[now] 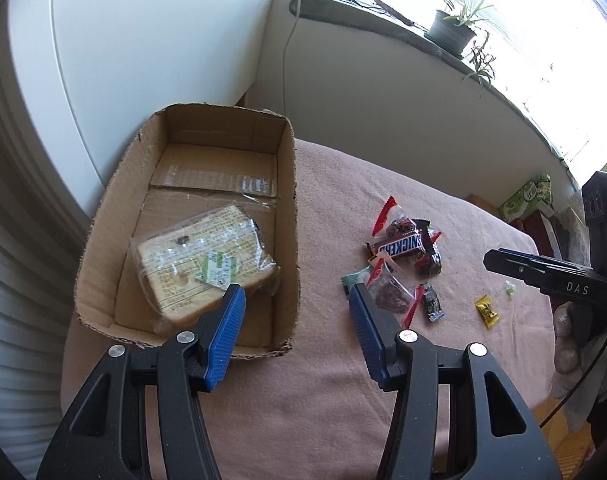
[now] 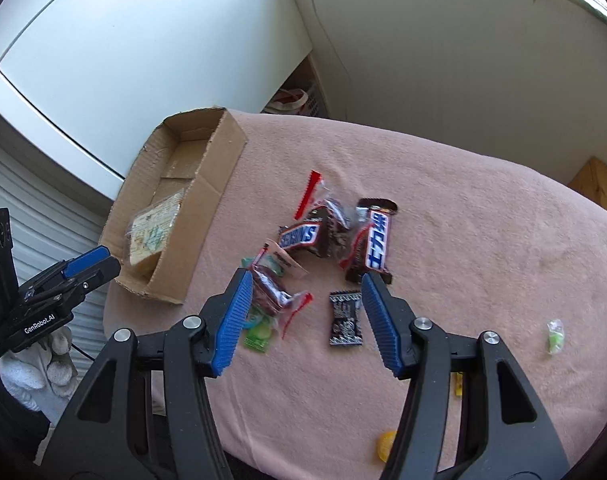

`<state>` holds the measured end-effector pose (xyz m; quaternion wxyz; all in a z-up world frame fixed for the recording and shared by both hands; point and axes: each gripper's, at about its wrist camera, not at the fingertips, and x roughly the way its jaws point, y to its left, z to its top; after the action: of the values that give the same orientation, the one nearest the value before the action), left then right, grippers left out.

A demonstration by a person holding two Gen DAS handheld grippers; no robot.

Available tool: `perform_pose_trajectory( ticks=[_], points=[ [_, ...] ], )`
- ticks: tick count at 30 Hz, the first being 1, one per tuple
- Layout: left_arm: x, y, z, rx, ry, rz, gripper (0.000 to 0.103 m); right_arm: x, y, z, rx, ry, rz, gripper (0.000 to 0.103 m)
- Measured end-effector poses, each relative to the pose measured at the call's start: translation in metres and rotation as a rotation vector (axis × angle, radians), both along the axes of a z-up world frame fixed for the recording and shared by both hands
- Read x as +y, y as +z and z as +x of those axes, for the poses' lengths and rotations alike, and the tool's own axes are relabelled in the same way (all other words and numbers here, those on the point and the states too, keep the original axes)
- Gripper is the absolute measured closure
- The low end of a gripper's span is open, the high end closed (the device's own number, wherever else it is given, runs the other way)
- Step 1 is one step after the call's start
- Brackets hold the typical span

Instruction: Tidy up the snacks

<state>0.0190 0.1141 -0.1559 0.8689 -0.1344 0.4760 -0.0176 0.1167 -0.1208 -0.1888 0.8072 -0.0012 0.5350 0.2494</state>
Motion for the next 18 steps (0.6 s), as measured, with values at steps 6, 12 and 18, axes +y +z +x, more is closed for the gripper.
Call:
perform_pose_trajectory(
  ticks=[6, 12, 18],
  points=[
    [-0.037, -0.005, 0.006, 0.018, -0.099, -0.024, 0.051, -0.078, -0.009, -0.022, 0.008, -0.15, -0.051, 0.044],
    [-0.089, -0.012, 0.015, 0.051, -0.24, -0.05, 0.051, -0.143, -0.022, -0.033, 0.03, -0.274, -0.103, 0.044],
    [-0.149, -0.024, 0.022, 0.095, -0.379, -0.073, 0.051, -0.184, -0.033, -0.033, 0.021, -0.341, -0.18, 0.044]
  ],
)
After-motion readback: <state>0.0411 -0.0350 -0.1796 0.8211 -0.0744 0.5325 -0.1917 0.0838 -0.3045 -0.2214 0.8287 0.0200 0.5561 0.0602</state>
